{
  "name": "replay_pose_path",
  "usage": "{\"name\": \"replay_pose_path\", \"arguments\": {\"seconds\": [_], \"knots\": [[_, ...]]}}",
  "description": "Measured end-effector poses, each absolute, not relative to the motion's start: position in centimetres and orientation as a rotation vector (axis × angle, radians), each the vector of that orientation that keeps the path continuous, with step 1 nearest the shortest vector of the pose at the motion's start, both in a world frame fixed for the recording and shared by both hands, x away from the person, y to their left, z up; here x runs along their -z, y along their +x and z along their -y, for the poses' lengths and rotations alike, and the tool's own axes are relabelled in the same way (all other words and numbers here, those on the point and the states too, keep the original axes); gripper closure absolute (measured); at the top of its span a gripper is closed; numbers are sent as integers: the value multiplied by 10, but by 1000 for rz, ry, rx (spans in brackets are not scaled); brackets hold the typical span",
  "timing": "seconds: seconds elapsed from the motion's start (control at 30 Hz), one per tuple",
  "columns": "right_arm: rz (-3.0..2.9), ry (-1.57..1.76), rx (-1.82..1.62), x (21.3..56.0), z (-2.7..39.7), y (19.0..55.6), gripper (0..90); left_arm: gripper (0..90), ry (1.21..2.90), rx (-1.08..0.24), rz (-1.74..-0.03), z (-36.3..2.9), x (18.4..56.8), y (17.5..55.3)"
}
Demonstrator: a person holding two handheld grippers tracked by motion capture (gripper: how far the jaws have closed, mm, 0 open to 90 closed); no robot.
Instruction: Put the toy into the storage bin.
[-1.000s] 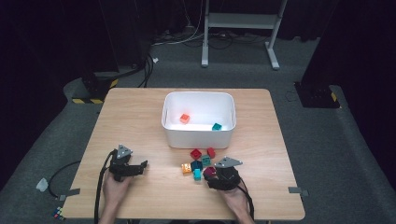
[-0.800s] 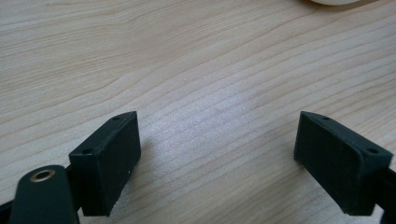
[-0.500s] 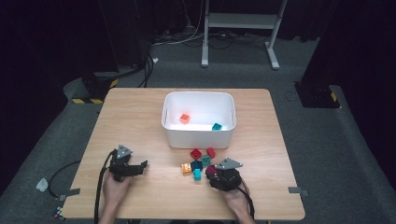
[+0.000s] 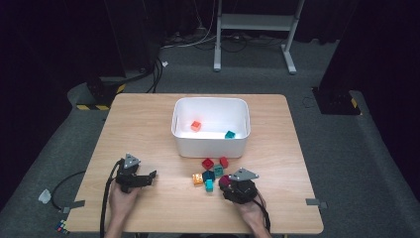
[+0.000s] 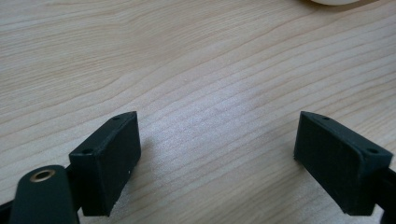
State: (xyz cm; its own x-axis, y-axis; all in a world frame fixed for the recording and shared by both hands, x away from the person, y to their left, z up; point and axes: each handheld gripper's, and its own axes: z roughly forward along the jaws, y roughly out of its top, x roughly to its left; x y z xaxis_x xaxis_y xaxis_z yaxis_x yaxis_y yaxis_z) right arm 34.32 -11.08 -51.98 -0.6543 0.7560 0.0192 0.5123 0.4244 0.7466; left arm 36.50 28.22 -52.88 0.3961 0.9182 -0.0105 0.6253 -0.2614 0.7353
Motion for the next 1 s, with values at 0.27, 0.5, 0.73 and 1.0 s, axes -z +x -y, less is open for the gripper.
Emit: {"name": "replay_pose_path", "arguments": {"seconds": [0.27,0.5,0.73,1.0], "knots": [[-2347,1088,-1091,512,117,343,479,147,1991,-565,-1316,-282,529,365],[-2314,1095,-1141,499,126,344,480,147,1991,-565,-1316,-282,529,365],[-2289,1083,-1194,479,136,349,480,147,1992,-565,-1316,-282,529,365],[-2302,1051,-1247,455,143,357,481,147,1991,-565,-1315,-282,529,365]]}}
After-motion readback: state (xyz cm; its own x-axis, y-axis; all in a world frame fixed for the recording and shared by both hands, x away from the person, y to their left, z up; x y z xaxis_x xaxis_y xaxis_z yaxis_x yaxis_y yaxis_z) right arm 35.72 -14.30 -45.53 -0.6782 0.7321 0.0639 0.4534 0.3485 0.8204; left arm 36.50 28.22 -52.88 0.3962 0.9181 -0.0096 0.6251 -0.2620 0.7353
